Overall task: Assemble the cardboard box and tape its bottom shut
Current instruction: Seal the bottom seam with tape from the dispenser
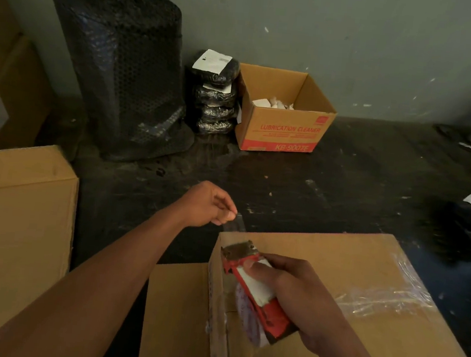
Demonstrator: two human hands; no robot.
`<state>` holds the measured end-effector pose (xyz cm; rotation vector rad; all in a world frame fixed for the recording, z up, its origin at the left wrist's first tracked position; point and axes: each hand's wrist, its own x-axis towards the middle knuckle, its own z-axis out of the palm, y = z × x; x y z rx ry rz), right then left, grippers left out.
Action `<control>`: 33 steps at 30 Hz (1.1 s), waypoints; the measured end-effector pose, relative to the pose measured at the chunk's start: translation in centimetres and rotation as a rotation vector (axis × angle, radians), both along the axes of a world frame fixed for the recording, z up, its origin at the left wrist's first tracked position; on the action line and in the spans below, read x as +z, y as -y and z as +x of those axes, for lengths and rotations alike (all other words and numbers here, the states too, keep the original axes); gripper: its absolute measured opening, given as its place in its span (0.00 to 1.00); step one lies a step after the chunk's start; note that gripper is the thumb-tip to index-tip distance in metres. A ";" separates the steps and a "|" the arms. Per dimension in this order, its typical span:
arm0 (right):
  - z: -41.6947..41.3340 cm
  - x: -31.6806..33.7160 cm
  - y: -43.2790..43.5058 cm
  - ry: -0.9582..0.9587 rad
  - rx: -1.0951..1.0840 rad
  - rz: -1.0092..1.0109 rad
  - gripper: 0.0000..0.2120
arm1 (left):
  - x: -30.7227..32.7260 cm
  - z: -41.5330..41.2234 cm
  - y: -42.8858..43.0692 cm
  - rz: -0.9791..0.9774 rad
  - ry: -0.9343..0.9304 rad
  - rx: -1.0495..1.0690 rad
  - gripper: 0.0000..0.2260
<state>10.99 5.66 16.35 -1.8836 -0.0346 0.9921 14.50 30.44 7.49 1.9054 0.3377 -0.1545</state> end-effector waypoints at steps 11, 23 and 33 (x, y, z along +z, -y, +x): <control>0.0 -0.9 -0.6 -0.064 -0.026 -0.042 0.07 | -2.1 0.9 0.3 -0.003 -0.188 -0.038 0.03; 0.4 -1.5 -0.4 -0.071 -0.025 -0.051 0.09 | -2.1 1.9 0.5 -0.018 -0.372 -0.044 0.05; 0.4 -1.8 -0.3 -0.062 0.006 -0.068 0.10 | -2.0 1.6 1.0 0.035 -0.492 -0.113 0.07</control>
